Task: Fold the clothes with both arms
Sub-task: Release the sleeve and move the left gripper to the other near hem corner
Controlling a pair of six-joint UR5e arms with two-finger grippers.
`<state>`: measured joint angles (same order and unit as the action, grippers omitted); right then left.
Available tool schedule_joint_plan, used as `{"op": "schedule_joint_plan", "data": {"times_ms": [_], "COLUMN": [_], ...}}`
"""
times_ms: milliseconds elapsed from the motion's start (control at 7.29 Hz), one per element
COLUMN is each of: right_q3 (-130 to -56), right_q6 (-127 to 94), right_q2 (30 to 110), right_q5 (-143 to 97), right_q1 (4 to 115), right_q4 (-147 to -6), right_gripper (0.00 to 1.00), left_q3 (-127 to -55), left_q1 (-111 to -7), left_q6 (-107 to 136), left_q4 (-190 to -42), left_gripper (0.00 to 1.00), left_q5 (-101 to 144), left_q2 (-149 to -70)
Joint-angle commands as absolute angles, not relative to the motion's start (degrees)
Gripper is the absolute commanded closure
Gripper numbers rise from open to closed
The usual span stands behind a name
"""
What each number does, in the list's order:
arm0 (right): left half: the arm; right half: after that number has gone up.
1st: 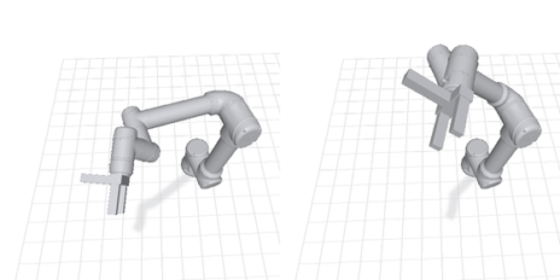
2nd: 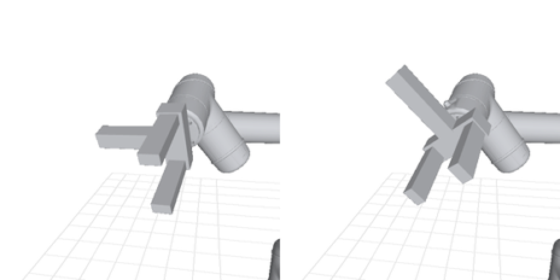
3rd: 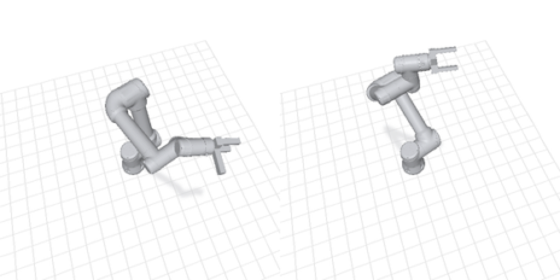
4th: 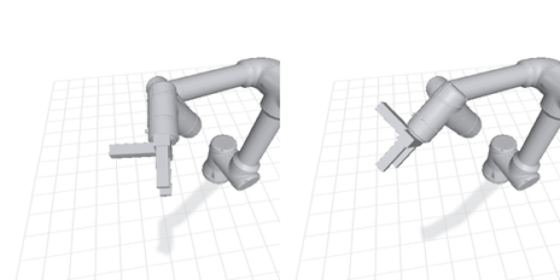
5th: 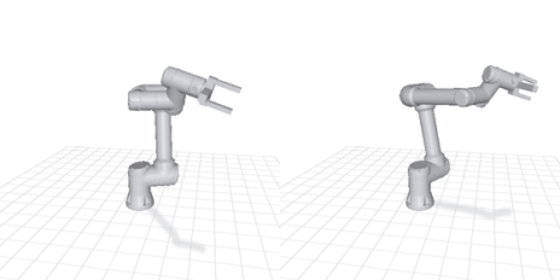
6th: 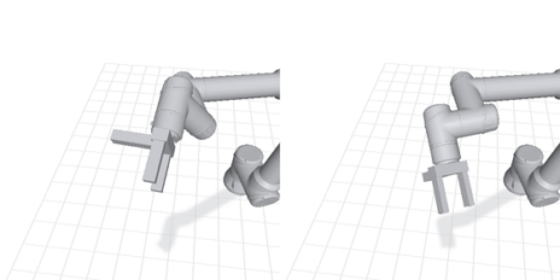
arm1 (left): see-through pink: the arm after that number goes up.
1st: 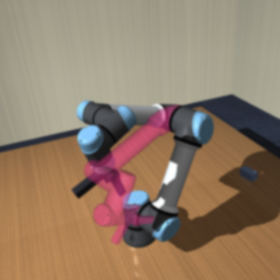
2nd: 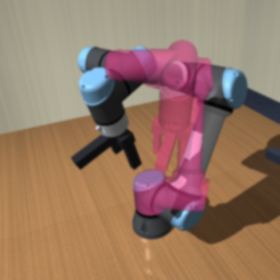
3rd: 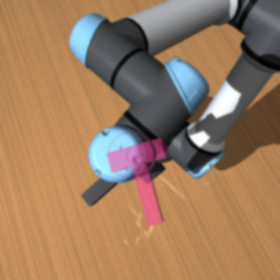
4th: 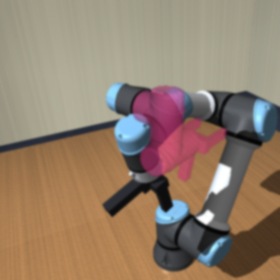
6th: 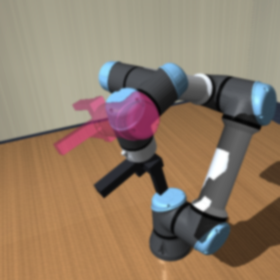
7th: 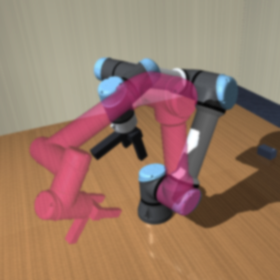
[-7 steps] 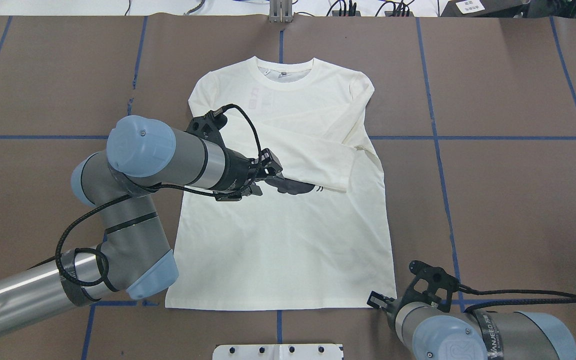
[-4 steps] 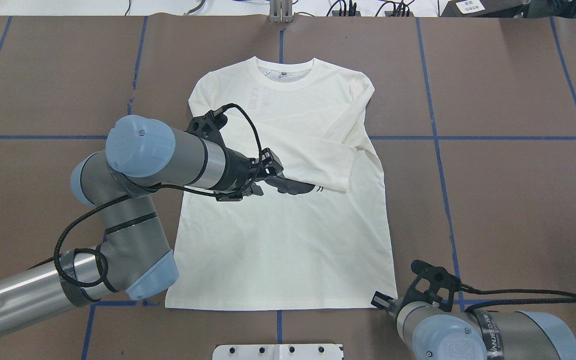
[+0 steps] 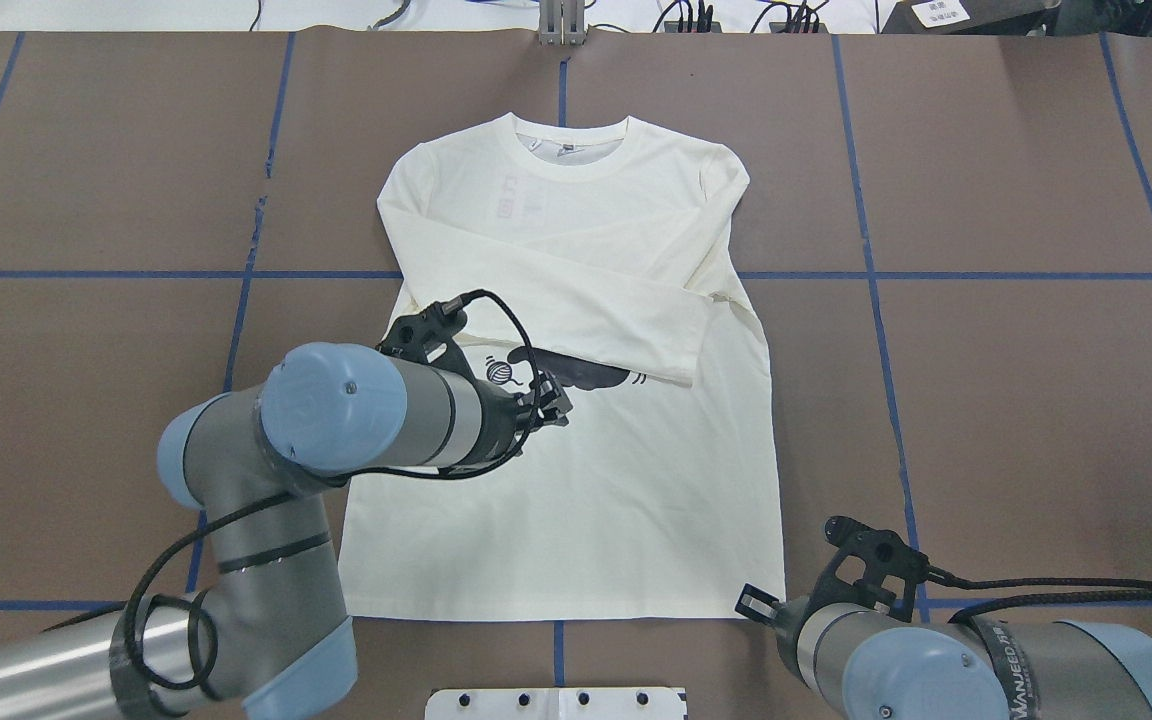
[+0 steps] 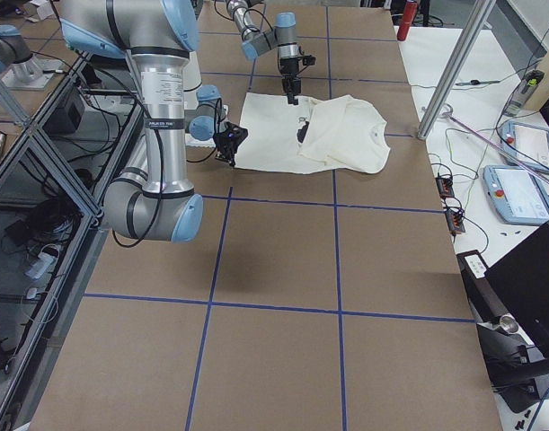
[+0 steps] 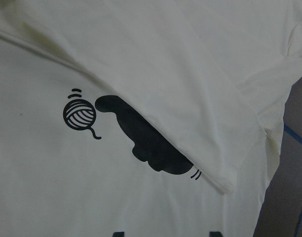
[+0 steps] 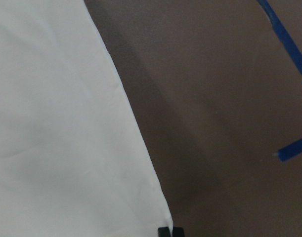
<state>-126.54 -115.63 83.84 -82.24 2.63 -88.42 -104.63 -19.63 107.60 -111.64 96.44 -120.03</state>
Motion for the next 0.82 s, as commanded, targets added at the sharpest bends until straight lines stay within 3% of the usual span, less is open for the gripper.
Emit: {"op": "schedule_joint_plan", "data": {"times_ms": [0,686], "right_q3": [-128.14,-127.62], "right_q6": [-115.66,-115.58], "right_q2": [83.15,82.88], "right_q5": [-82.53,-82.53], "right_q1": [2.64,2.46], "right_q4": [-88.16,-87.89], "right_gripper": [1.0,1.0], "left_q3": [-117.74,-118.21], "left_q1": [-10.07,-4.92], "left_q6": [108.1,111.71], "left_q4": [-103.71,-92.91], "left_gripper": [0.35,0.37], "left_q5": [87.06,84.11], "left_q2": [-105.8,-101.61]}}
